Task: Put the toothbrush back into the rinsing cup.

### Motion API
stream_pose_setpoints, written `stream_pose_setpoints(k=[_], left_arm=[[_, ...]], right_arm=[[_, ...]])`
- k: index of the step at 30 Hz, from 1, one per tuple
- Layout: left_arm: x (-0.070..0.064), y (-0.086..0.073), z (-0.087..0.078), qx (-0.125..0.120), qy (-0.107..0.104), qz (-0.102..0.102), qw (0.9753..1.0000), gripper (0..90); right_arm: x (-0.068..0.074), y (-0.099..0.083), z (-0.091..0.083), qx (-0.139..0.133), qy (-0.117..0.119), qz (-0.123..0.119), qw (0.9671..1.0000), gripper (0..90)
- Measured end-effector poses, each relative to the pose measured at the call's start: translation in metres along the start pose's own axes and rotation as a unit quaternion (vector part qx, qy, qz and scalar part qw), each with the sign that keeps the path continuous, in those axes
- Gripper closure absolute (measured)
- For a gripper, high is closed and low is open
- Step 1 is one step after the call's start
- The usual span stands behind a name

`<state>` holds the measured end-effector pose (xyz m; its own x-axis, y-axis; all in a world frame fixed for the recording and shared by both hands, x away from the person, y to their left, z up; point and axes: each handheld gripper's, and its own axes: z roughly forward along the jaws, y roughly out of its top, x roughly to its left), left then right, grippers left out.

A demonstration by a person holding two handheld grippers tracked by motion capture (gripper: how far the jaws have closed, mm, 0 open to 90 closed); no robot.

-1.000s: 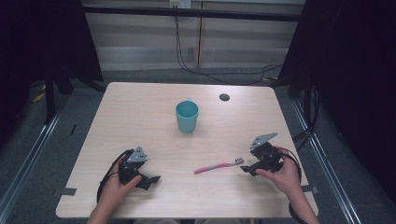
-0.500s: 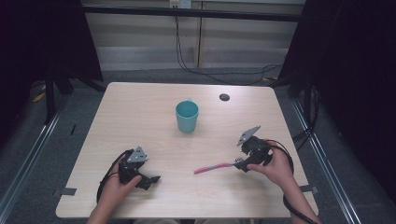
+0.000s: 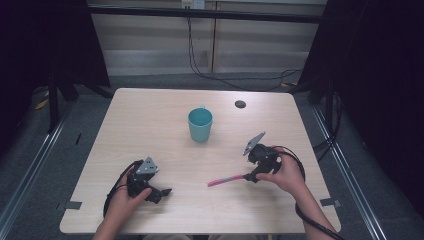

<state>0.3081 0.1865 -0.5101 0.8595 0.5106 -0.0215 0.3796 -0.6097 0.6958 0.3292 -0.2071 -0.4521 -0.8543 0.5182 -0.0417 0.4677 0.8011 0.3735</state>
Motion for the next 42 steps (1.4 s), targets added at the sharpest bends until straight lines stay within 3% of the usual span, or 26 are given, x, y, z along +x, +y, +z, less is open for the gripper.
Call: stream_pose_setpoints(k=[7,8,17,19,23,29,39,42], left_arm=[[0.000,0.000,0.000,0.000,0.000,0.000,1.0000,0.2],[0.000,0.000,0.000,0.000,0.000,0.000,1.0000,0.2],[0.000,0.000,0.000,0.000,0.000,0.000,1.0000,0.3],[0.000,0.000,0.000,0.000,0.000,0.000,1.0000,0.3],[0.000,0.000,0.000,0.000,0.000,0.000,1.0000,0.2],[0.000,0.000,0.000,0.000,0.000,0.000,1.0000,0.2],[0.000,0.000,0.000,-0.001,-0.001,0.000,1.0000,0.2],[0.000,0.000,0.000,0.000,0.000,0.000,1.0000,0.2]], right_arm=[[0.001,0.009,0.005,0.016,0.007,-0.013,0.9998,29.7],[0.001,0.010,0.007,0.014,0.009,-0.025,0.9996,30.8],[0.011,0.020,0.017,0.032,0.027,-0.051,0.9978,35.5],[0.012,0.021,0.021,0.038,0.032,-0.062,0.9968,39.9],[0.014,0.022,0.023,0.044,0.031,-0.066,0.9964,41.6],[0.016,0.026,0.029,0.059,0.051,-0.079,0.9938,47.7],[0.018,0.030,0.030,0.077,0.070,-0.079,0.9914,56.1],[0.018,0.032,0.031,0.083,0.071,-0.093,0.9897,57.7]])
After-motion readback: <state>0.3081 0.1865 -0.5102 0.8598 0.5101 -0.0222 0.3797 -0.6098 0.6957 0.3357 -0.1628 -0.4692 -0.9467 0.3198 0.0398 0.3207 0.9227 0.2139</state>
